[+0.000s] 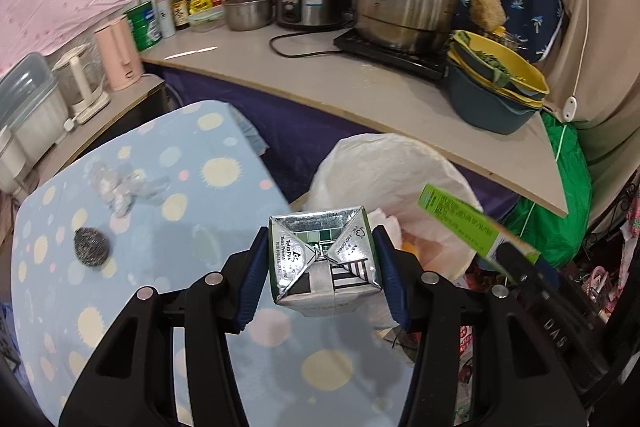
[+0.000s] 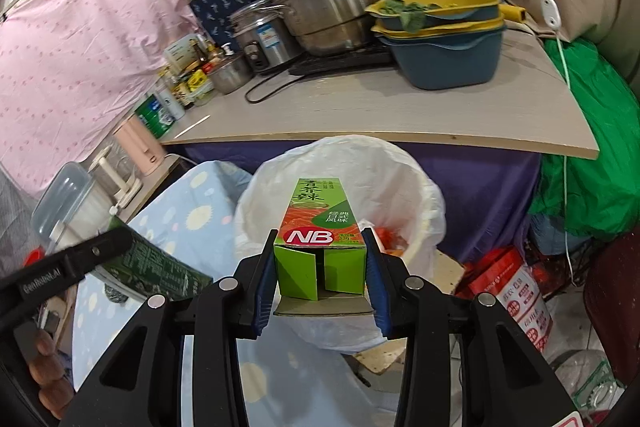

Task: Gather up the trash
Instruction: 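Carry the milk carton and NB box over the white lined bin, then open both tools to drop the milk carton and NB box into the bin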

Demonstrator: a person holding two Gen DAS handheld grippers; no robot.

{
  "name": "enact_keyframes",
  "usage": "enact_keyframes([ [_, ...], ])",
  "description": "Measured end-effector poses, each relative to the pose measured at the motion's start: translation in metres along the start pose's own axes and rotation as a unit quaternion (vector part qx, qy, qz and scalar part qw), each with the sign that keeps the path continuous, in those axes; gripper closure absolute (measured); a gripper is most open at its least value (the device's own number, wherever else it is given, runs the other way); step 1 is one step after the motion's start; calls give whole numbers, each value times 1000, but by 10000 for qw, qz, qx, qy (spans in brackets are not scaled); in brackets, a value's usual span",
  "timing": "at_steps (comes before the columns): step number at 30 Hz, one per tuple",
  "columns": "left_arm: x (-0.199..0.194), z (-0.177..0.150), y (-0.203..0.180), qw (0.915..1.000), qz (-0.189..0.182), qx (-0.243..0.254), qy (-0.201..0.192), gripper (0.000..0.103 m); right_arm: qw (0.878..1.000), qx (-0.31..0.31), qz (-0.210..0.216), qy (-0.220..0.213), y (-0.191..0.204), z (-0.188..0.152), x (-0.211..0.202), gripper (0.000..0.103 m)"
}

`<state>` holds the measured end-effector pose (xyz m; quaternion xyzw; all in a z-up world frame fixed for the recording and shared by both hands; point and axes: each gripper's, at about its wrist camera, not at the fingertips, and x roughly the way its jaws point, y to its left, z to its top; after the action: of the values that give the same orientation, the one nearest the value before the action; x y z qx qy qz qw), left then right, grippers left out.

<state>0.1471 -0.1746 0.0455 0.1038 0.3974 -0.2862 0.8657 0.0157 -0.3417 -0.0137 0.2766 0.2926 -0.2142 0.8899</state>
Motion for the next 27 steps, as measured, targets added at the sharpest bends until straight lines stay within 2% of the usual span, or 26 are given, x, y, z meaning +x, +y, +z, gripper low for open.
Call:
enact_keyframes([
  [10, 39, 25, -35, 9996, -255, 60, 36, 54, 9992, 207, -185, 279, -26, -9, 24, 65],
  [23, 82, 13, -45, 9988, -324, -5, 377, 54, 9982, 226, -227, 506, -27, -13, 50, 64],
  [25, 83, 12, -46, 9986, -339, 16, 402, 51, 9981, 241, -255, 502, -27, -12, 52, 62],
  [27, 83, 11, -45, 9986, -322, -15, 423, 39, 9981, 269, -251, 488, -26, -10, 53, 62],
])
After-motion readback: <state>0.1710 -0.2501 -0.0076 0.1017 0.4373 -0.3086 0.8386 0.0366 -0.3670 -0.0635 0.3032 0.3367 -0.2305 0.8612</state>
